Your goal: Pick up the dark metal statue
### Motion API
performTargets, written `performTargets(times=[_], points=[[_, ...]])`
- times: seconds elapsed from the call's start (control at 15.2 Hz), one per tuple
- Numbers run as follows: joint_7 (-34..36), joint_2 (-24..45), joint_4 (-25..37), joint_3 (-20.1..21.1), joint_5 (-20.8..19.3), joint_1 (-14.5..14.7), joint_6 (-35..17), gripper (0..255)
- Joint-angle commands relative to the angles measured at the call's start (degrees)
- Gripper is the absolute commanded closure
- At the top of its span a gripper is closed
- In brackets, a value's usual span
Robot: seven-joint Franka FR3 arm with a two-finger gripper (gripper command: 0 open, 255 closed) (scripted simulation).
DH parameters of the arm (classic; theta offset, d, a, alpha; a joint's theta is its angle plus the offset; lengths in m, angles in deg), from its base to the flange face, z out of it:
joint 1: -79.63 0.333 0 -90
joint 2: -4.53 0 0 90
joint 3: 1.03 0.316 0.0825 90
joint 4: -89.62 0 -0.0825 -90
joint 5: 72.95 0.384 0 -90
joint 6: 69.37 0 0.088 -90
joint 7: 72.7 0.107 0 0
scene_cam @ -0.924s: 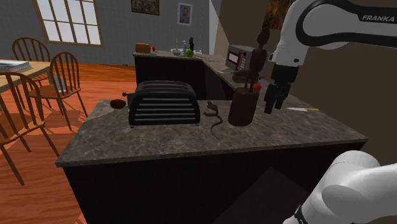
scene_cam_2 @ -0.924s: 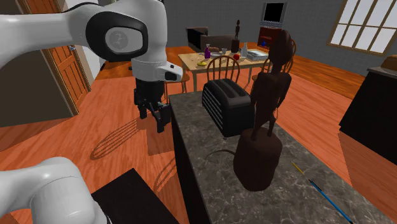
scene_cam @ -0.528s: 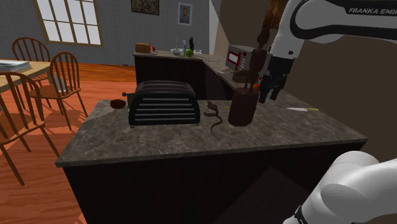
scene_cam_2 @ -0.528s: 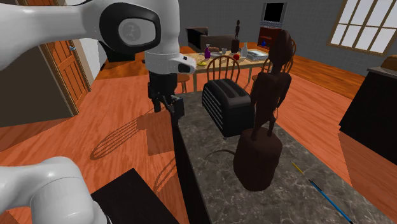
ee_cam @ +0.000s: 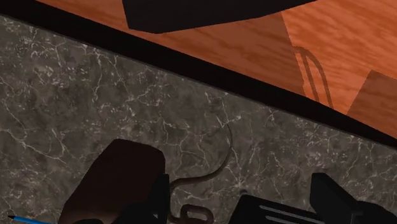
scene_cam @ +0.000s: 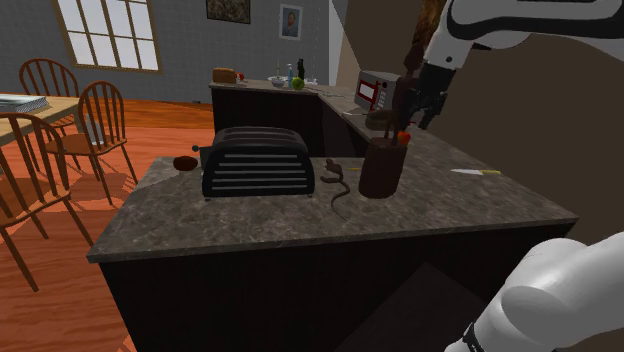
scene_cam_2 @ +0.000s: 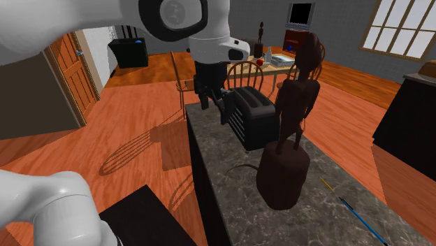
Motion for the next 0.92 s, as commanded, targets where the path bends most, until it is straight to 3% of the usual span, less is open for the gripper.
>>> performTargets(times=[0.0, 0.86], points=[[0.3, 3.0, 3.7, -0.9, 0.0, -0.5, -1.2, 0], [0.9, 18.7, 28.2, -7.7, 2.7, -3.6, -4.3, 0]])
